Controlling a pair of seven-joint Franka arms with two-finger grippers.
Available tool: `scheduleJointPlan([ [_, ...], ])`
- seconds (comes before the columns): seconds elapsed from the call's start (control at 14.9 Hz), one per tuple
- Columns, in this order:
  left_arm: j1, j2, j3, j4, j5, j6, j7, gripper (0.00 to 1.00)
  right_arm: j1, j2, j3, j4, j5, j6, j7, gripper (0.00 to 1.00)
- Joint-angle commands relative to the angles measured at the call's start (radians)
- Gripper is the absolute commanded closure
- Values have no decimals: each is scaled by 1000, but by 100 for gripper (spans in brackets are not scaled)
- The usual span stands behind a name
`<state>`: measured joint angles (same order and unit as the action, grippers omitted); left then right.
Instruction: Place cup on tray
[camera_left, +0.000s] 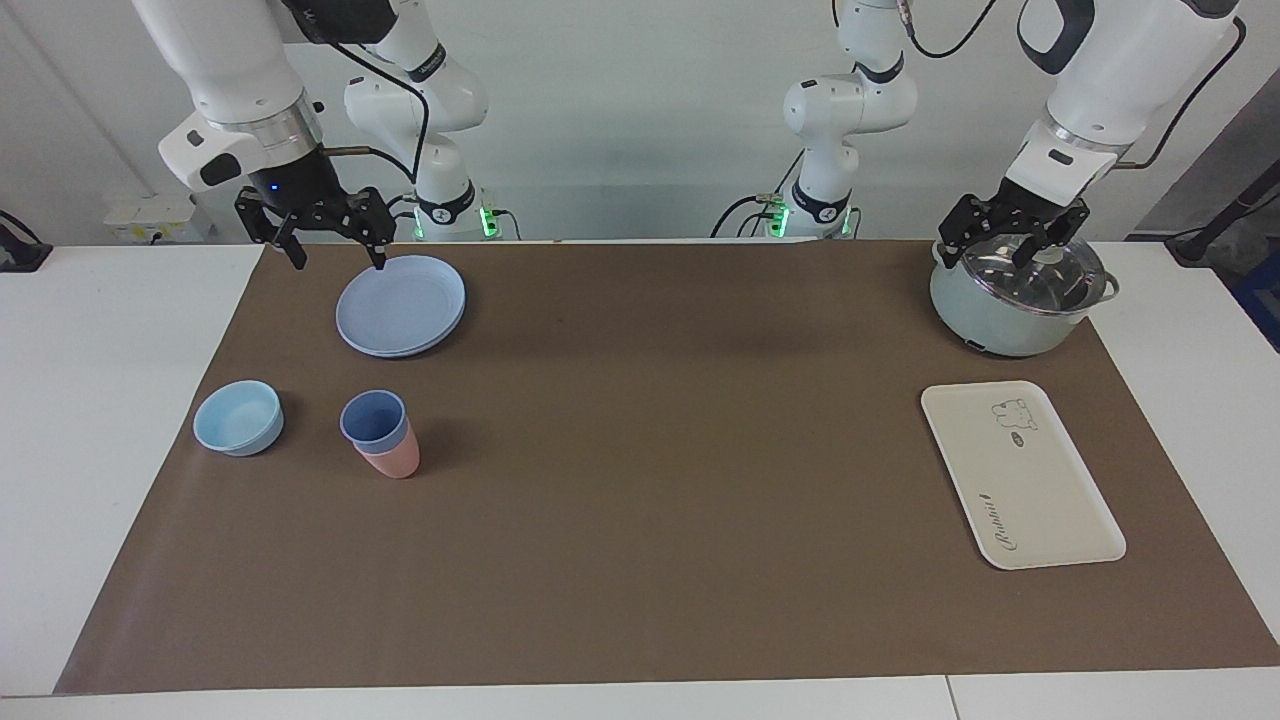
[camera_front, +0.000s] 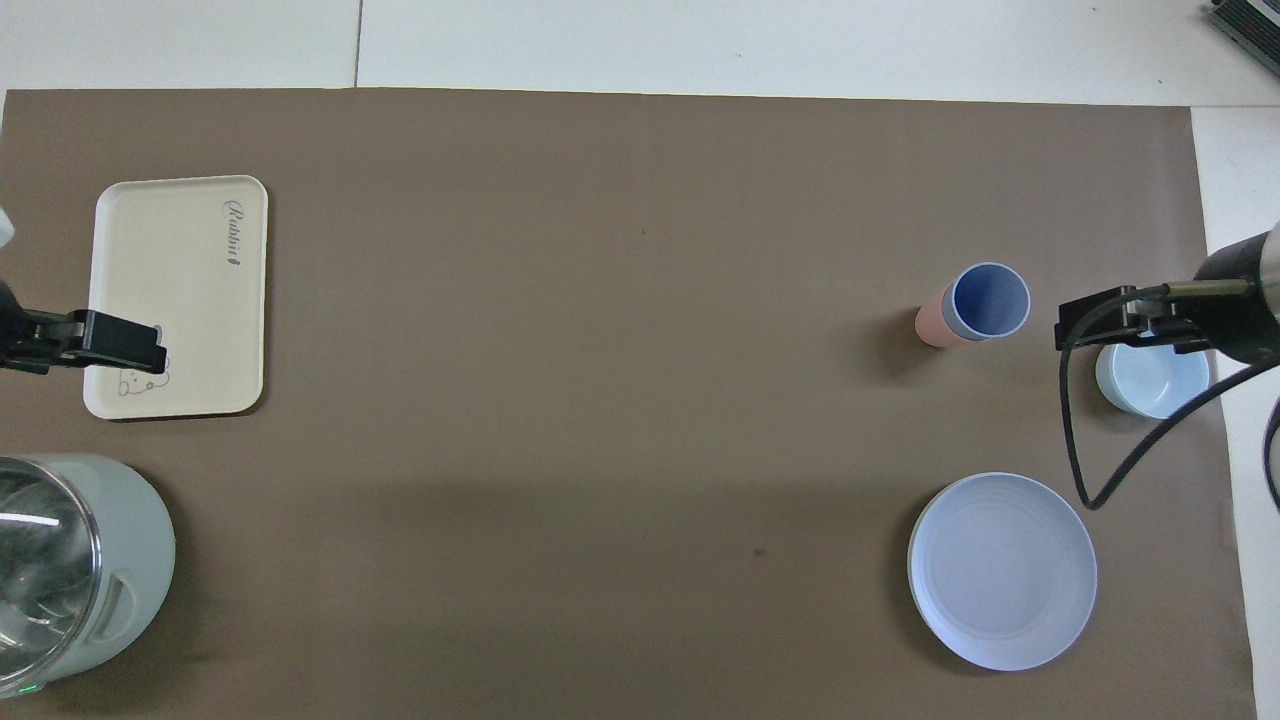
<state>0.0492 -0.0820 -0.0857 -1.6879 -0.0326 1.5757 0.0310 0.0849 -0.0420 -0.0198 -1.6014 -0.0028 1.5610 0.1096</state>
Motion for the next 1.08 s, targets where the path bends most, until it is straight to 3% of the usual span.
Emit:
scheduleJointPlan([
  [0.0, 11, -24, -3, -19, 13, 4, 14, 0, -10, 2, 3, 8, 17, -22, -25, 0],
  [0.4, 11, -24, -3, -19, 13, 4, 14, 0, -11, -7, 3, -2, 29, -39, -31, 0],
  [0.54, 11, -24, -3, -19, 13, 4, 14, 0, -14, -4, 1, -2, 30, -7, -4, 5],
  [0.81, 11, -24, -3, -19, 13, 4, 14, 0, -71, 63, -2, 14, 68, 7, 126, 6],
  [1.01, 11, -24, -3, -19, 13, 4, 14, 0, -132, 117, 0, 14, 118, 91, 344, 7],
])
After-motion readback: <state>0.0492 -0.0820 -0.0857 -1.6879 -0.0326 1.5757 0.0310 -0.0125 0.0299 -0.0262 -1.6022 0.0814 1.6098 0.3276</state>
